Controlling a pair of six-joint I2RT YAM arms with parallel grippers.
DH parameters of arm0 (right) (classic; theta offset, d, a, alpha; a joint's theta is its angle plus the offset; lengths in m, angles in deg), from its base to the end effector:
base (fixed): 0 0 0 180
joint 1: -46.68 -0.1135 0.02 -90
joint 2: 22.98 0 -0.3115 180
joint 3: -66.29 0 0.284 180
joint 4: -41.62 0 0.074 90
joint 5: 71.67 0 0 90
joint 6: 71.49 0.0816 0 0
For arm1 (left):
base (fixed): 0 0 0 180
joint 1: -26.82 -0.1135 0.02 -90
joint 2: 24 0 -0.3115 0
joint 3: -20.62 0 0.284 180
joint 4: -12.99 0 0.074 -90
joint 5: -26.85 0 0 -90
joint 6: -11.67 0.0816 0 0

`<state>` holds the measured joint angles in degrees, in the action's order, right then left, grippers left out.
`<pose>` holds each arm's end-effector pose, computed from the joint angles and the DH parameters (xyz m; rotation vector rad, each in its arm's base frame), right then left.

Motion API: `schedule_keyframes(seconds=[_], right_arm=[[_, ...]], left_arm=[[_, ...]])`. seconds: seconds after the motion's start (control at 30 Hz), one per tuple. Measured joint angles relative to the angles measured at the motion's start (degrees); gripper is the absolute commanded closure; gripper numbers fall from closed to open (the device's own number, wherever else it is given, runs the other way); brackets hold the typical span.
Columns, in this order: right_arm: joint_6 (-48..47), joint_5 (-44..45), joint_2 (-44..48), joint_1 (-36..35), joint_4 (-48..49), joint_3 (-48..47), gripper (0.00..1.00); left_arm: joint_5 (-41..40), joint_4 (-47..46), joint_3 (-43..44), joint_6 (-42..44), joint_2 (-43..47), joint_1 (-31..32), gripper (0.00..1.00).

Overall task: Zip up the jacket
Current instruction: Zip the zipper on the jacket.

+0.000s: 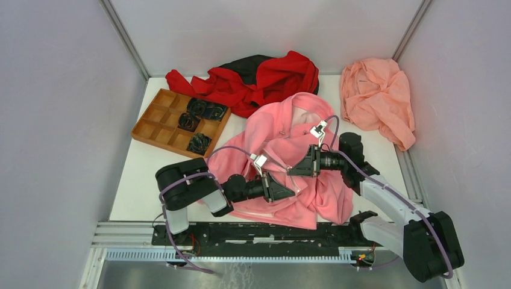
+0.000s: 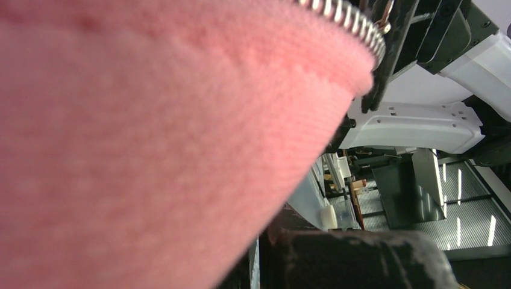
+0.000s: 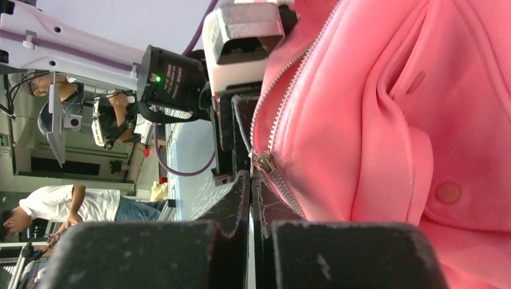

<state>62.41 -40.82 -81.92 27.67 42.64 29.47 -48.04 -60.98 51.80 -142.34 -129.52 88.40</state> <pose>0.1951 0.1413 0.2317 -0.3288 2.1176 1.6816 0.1397 -0.3028 0.1392 0.2131 1.9331 -1.8207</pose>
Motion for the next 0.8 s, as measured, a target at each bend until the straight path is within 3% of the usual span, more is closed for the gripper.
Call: schedule_keyframes(seconds=[0.53, 0.63, 0.8], right_arm=[[-2.62, -1.03, -7.69, -0.13, -0.79, -6.93, 1.00], [-1.70, -1.20, -8.57, -0.68, 0.50, -7.17, 1.00], [-0.81, -1.46, -9.07, -2.03, 2.91, -7.17, 1.00]], left_arm=[[-7.13, 7.98, 0.04, 1.03, 5.68, 2.82, 0.97], [-9.01, 11.17, 0.09, 2.08, 7.80, 3.41, 0.93], [-12.59, 16.85, -1.09, 4.22, 12.48, 4.70, 0.72]])
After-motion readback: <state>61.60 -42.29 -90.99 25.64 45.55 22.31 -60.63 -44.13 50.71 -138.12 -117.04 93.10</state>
